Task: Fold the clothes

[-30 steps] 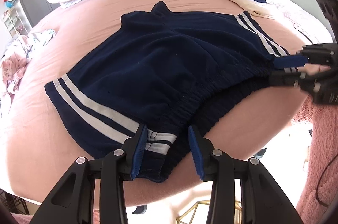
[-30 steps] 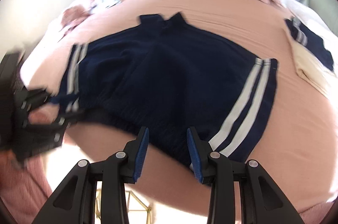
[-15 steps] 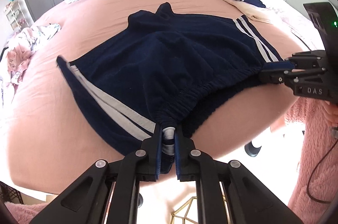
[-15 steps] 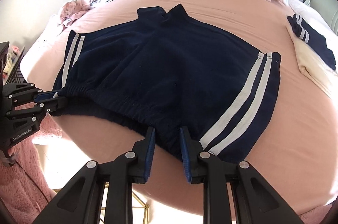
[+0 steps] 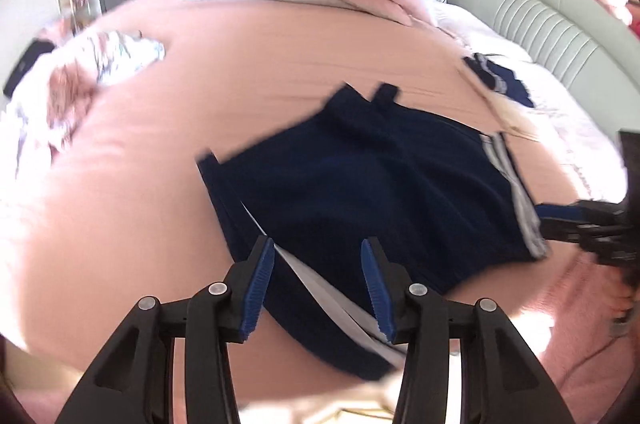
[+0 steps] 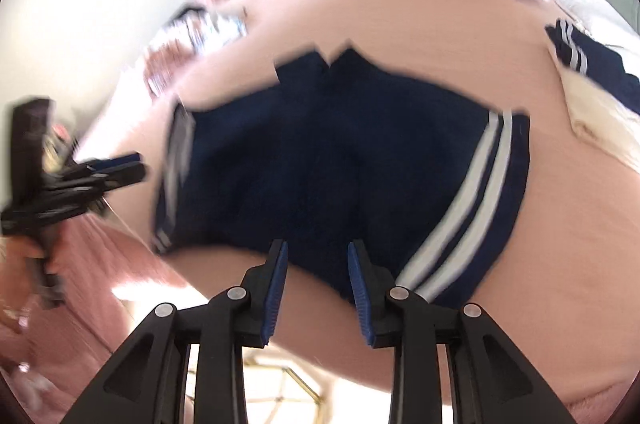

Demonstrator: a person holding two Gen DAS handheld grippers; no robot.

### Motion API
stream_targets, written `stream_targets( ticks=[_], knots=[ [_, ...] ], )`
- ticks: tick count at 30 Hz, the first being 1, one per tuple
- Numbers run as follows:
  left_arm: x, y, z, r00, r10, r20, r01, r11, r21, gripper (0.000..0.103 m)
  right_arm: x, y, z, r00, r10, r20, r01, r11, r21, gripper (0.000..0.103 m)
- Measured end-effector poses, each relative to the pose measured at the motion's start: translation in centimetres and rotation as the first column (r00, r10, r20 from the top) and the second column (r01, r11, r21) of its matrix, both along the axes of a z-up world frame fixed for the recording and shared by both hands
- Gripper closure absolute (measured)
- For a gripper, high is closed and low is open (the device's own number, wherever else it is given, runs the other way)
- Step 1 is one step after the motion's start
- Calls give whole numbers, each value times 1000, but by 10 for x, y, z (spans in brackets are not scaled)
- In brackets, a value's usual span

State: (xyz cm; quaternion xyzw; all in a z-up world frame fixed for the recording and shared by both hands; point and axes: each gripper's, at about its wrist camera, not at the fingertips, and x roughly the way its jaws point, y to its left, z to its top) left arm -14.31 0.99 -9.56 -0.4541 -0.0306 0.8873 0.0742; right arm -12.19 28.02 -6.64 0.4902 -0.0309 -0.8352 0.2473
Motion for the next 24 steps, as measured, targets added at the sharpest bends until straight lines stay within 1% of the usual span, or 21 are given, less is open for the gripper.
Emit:
stream_targets(
  ticks=[1, 2, 3, 5, 7, 8, 9, 10, 12, 14, 15, 16, 18, 19, 20, 22, 24],
  knots=[
    [-12, -3, -8, 1000, -6, 26, 6, 1000, 1, 61, -8, -4, -1, 1000, -1, -1, 1, 1000, 30, 63],
    [-19, -5, -16, 998, -5, 59, 5, 1000, -8, 61, -17, -10, -3, 1000, -5, -1, 5, 997, 76, 63],
    [-26, -7, -24, 996, -2, 92, 4, 1000, -19, 61, -26, -16, -11, 1000, 0, 20, -3, 994, 113, 63],
    [-29, -15, -38, 990, 32, 134, -18, 994, -110, 61, -46, -31, -29, 997, 13, 75, -26, 983, 180, 63],
    [-26, -33, -52, 979, 105, 175, -71, 979, -194, 61, -58, -43, -41, 993, 30, 115, -52, 979, 197, 63],
    [-22, -45, -55, 975, 127, 184, -93, 979, -180, 59, -61, -49, -44, 992, 42, 115, -65, 976, 209, 63],
    [-19, -58, -59, 970, 148, 193, -116, 979, -166, 59, -65, -56, -45, 993, 55, 101, -77, 972, 223, 63],
    [-17, -69, -57, 967, 170, 190, -148, 981, -125, 59, -70, -64, -43, 993, 72, 88, -91, 970, 228, 63],
    [-13, -78, -47, 968, 202, 150, -185, 976, -119, 59, -78, -80, -38, 992, 106, 62, -118, 967, 226, 63],
    [-10, -73, -30, 984, 172, 44, -166, 979, -117, 59, -88, -99, -34, 989, 139, 48, -146, 965, 218, 63],
    [-12, -69, -26, 989, 150, 13, -147, 982, -122, 59, -91, -109, -34, 988, 151, 40, -156, 961, 229, 63],
    [-15, -65, -23, 993, 118, 0, -118, 986, -119, 59, -94, -120, -35, 986, 162, 31, -164, 956, 244, 63],
    [-24, -63, -25, 999, 43, 9, -42, 997, -66, 59, -107, -138, -37, 985, 170, 12, -166, 943, 289, 63],
    [-32, -65, -32, 1000, 3, 30, -2, 1000, -27, 59, -117, -145, -38, 986, 169, 6, -163, 940, 300, 63],
    [-43, -59, -41, 997, -26, 67, 26, 1000, 0, 59, -127, -151, -40, 986, 164, 13, -161, 941, 299, 63],
    [-49, -62, -62, 989, -43, 140, 40, 999, 24, 59, -152, -160, -55, 984, 157, 86, -175, 939, 295, 63],
    [-53, -74, -70, 989, -23, 148, 18, 999, 39, 59, -173, -167, -71, 978, 148, 144, -185, 938, 292, 63]
  ],
)
